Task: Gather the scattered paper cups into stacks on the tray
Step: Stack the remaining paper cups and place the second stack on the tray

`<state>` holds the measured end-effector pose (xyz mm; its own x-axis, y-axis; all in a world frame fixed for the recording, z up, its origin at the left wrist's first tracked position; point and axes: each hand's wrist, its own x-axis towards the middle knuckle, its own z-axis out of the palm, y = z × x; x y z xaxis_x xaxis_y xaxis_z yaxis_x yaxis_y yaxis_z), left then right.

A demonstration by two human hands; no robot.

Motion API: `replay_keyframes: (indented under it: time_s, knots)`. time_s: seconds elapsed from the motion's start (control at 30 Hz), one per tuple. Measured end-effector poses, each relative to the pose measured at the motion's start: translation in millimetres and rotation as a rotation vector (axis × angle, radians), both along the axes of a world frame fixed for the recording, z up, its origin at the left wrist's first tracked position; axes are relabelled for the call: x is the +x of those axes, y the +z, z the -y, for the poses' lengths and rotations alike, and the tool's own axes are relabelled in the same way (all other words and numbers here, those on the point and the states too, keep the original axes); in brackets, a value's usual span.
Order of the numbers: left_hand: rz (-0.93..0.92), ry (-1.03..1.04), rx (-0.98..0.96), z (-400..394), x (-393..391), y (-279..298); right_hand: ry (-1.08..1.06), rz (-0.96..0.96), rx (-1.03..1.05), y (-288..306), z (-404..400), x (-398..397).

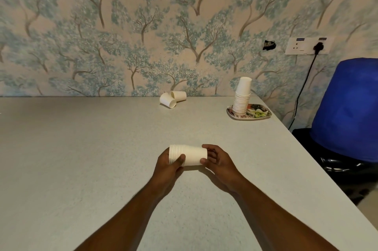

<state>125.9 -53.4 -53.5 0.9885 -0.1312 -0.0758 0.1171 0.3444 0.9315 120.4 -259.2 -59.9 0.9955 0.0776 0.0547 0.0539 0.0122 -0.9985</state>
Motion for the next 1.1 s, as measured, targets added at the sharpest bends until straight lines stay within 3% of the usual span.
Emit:
replay_keyframes:
  time_s: [0.2,0.33,0.53,0.73,0.93,1.1]
  knots:
    - [0.022,-0.041,-0.049,14.4,-23.3,5.4,-0.007,-0.03,0.085,-1.1,10.8,-18.4]
    - [0.043,-0.095,-0.106,25.7,-36.4,5.2,0.024,-0.123,0.318,2.9,15.5,-28.5]
    - [0.073,0.007,-0.031,27.6,-54.0,8.8,-0.031,-0.074,0.211,6.7,12.1,-35.7]
    - [0.049,0.079,-0.081,21.7,-57.1,8.3,-0.041,-0.081,0.169,8.0,-0.4,-36.2]
    - [0.082,0.05,0.042,14.5,-25.3,24.7,-0.147,-0.151,0.399,14.1,-19.4,-25.5]
    - [0.144,-0.134,0.064,-11.5,2.3,24.9,-0.031,-0.192,0.655,15.3,-50.5,-12.4]
